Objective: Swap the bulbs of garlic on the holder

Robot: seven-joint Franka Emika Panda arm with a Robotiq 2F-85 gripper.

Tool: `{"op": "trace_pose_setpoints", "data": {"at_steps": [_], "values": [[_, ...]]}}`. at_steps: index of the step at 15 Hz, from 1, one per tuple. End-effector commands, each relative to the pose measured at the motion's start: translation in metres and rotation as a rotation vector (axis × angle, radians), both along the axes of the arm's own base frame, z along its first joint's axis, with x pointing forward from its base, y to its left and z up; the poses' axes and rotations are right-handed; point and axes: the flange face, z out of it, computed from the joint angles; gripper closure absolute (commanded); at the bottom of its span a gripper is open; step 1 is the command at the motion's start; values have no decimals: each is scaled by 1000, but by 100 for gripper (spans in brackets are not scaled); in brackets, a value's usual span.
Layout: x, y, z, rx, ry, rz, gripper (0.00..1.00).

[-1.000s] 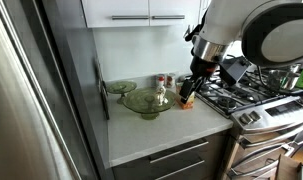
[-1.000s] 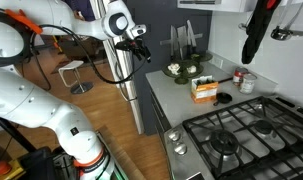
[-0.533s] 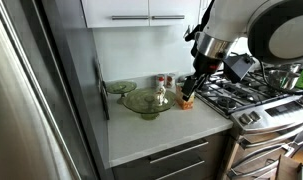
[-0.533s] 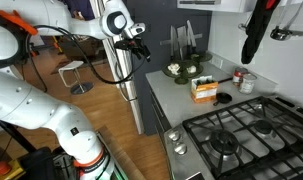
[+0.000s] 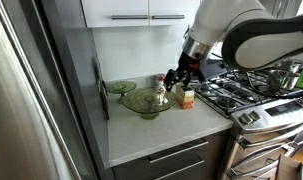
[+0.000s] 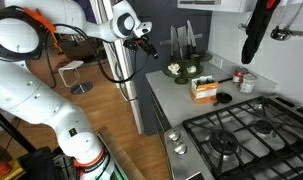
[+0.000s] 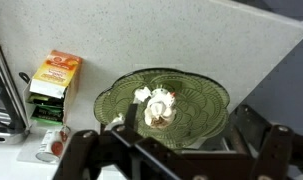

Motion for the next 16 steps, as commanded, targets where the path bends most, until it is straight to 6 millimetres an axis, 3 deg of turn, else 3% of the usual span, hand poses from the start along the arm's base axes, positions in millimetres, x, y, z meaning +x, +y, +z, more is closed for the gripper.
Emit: {"op": "trace_pose_setpoints", "data": {"at_steps": [1,4,8,9,12,16], "values": [[59,-2,-16,-6,-45,-187,0],[94,-1,-22,-48,-53,-273,0],[130,5,-28,-44,91,-317,0],[111,-4,-25,-51,33,-305,0],[128,4,-27,-49,64,-313,0],[133,3,-31,-46,74,-323,0]]}}
